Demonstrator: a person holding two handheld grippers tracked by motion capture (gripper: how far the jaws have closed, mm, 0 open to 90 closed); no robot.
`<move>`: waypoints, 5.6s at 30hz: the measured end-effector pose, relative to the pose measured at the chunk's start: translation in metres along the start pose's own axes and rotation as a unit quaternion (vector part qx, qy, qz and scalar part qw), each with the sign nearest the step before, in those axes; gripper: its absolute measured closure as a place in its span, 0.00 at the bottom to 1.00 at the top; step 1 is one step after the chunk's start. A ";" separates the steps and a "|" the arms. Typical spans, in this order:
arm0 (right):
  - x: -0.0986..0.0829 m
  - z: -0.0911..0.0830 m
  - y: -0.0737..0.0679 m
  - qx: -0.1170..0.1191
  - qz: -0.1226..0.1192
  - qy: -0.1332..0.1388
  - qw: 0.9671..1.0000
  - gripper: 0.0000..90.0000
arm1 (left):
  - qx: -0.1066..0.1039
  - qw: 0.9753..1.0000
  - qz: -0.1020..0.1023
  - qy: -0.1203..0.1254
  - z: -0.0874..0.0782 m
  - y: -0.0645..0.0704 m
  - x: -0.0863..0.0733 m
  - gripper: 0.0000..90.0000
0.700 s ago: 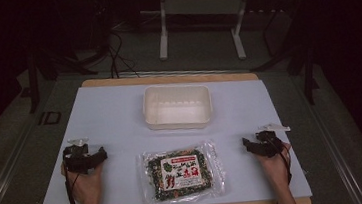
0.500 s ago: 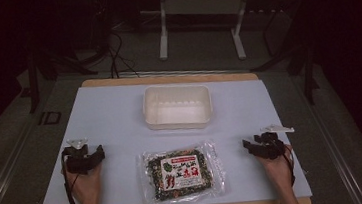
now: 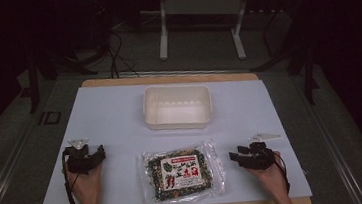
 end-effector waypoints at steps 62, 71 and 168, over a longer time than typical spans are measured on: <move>0.024 0.046 -0.058 0.112 -0.017 -0.085 0.990 0.99 | 0.001 1.000 0.009 -0.003 0.001 0.002 0.000 0.43; 0.034 0.048 -0.057 0.106 -0.032 -0.088 0.990 0.99 | 0.000 1.000 0.009 -0.004 0.002 0.002 0.000 0.43; 0.170 -0.011 -0.052 0.075 -0.150 -0.051 0.984 0.99 | -0.004 1.000 -0.004 0.007 0.000 0.000 0.001 0.42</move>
Point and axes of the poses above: each handheld gripper's, and its own axes: z roughly forward along the jaws, x roughly out of its top, y roughly to its right, the point moved 3 cm from there along z, roughly forward along the jaws, and after that the axes turned 1 degree about -x, right-handed, at the moved point
